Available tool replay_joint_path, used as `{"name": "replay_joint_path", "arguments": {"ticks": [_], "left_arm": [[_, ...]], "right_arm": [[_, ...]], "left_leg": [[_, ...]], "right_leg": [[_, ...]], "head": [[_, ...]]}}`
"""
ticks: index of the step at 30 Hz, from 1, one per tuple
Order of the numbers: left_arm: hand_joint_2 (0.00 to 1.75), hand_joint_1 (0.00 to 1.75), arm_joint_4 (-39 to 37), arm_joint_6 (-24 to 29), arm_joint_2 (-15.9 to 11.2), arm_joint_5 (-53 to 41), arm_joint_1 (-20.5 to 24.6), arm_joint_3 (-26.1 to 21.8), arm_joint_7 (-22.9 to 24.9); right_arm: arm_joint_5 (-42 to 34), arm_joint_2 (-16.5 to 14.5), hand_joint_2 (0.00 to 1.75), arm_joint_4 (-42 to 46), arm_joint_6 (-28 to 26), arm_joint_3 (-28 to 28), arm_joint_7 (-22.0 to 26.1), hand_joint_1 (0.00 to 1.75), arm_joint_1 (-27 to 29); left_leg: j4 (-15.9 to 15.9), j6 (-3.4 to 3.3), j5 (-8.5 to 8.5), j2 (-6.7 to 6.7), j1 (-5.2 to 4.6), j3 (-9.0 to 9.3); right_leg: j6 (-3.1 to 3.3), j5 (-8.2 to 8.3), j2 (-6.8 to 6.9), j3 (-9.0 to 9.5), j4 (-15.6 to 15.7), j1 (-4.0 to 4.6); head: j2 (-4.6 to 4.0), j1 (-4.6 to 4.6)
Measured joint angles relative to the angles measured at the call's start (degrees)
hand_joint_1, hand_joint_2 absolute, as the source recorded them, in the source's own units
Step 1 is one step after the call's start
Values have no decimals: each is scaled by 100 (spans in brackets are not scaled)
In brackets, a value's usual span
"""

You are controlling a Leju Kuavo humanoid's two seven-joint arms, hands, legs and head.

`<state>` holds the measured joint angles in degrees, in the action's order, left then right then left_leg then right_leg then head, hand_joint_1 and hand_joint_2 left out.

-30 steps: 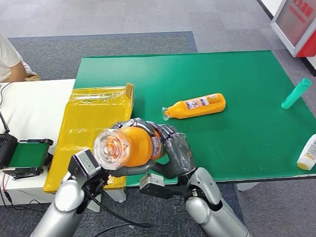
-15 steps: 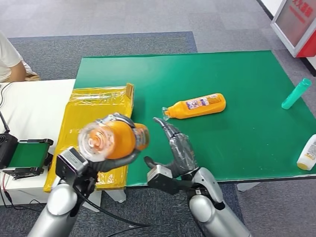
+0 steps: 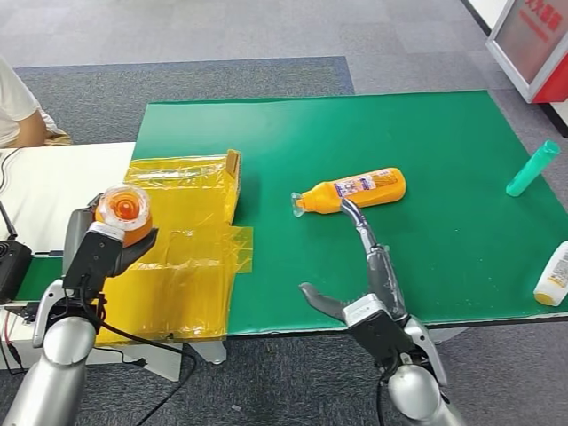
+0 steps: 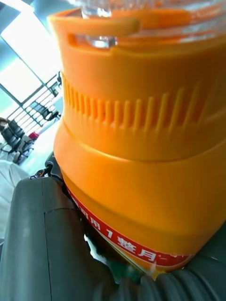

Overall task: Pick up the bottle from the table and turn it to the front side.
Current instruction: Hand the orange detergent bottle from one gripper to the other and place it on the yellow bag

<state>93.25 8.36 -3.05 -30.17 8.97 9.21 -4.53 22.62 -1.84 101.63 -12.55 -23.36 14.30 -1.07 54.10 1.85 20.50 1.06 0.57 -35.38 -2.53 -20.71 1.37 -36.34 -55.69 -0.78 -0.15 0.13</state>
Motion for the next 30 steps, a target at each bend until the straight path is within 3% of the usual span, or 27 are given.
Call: {"name": "replay_joint_path", "arguments": {"ticks": [2,5,12,18,27,30], "left_arm": [[175,175,-67,154,-17,-417,7,-39,126],[175,175,-317,655,-85,-2000,87,-52,387],[175,175,-1787,991,-189,-4289,581,142,262],[175,175,-2680,903,-73,-4616,1000,760,25],[175,171,-3186,691,243,-4647,1376,1450,72],[175,45,-3262,688,298,-4648,1384,1552,140]], "right_arm": [[-9,1,175,89,23,33,30,0,47],[-12,1,175,306,111,78,109,0,126],[33,14,175,953,115,86,228,0,213],[250,14,175,1184,-138,64,404,0,207],[315,14,175,1282,-352,-79,481,0,170],[292,14,175,1282,-375,-88,487,0,176]], "left_leg": [[0,0,0,0,0,0],[0,0,0,0,0,0],[0,2,-4,0,0,2],[2,-1,-4,0,-4,0],[2,-1,-3,0,-4,0],[2,-1,-3,0,-4,0]], "right_leg": [[0,0,0,0,0,-1],[0,0,1,0,0,-1],[4,5,0,-3,0,0],[-1,9,0,-1,0,-4],[-2,10,0,-1,0,-4],[-2,10,-1,-1,0,-4]], "head": [[0,-1],[0,0],[0,-1],[0,0],[0,-1],[0,0]]}}
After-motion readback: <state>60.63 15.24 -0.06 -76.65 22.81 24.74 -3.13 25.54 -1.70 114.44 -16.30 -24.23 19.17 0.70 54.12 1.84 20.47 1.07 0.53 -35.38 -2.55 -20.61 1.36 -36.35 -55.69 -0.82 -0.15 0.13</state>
